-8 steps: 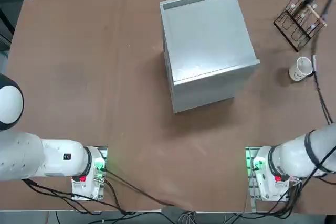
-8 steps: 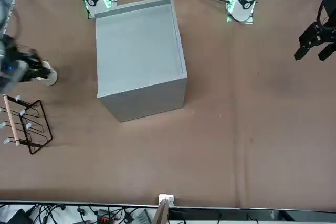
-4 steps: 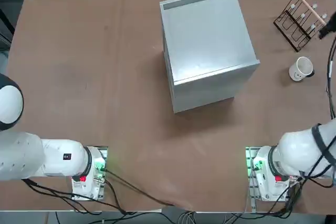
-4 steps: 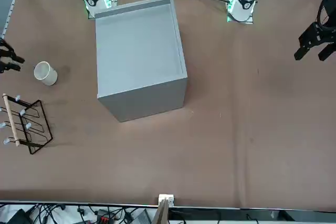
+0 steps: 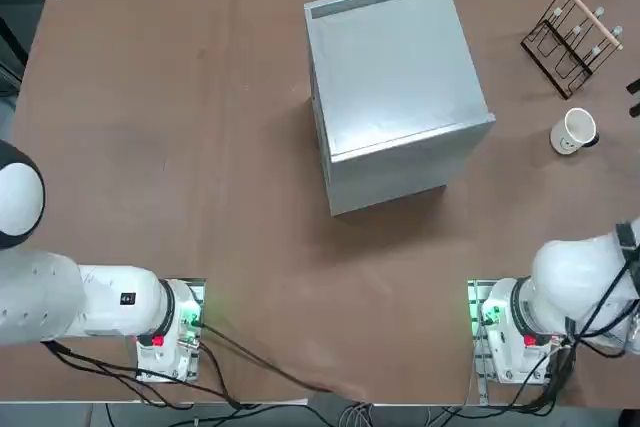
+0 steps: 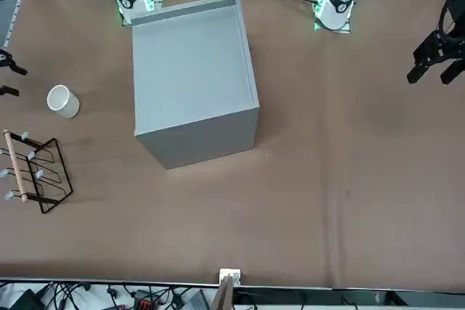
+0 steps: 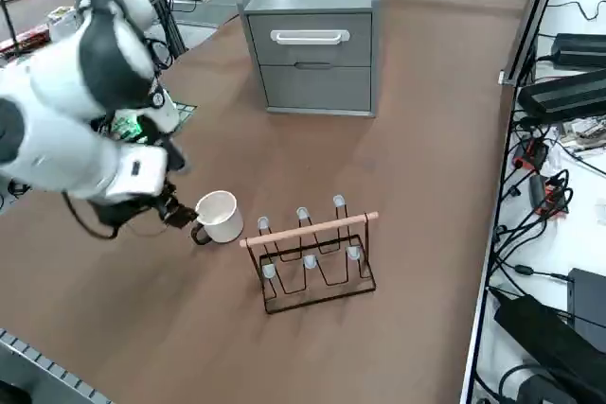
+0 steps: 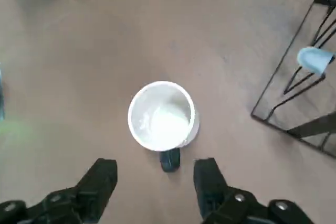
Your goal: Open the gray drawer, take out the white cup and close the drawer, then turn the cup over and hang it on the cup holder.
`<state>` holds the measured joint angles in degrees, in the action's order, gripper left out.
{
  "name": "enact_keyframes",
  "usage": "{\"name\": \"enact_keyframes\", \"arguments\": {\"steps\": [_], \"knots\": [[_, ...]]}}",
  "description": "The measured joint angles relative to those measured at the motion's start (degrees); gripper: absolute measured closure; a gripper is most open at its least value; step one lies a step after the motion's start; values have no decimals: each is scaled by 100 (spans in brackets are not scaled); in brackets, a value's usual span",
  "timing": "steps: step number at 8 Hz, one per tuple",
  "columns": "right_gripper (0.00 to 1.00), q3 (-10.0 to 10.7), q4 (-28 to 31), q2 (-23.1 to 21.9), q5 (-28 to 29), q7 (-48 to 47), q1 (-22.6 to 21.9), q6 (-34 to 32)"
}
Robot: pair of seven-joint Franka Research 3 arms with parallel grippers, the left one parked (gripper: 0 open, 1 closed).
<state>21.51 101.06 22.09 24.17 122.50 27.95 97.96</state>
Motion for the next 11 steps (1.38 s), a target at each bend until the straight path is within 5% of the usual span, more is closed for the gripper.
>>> {"name": "enact_keyframes", "arguments": {"steps": [5, 8, 11], "knots": [[4, -15, 25, 984, 1887, 2417, 881, -483], [4, -30, 22, 1203, 2360, 2712, 1075, -746], [4, -35, -273, 1972, 2783, 3118, 1361, -1265]]}}
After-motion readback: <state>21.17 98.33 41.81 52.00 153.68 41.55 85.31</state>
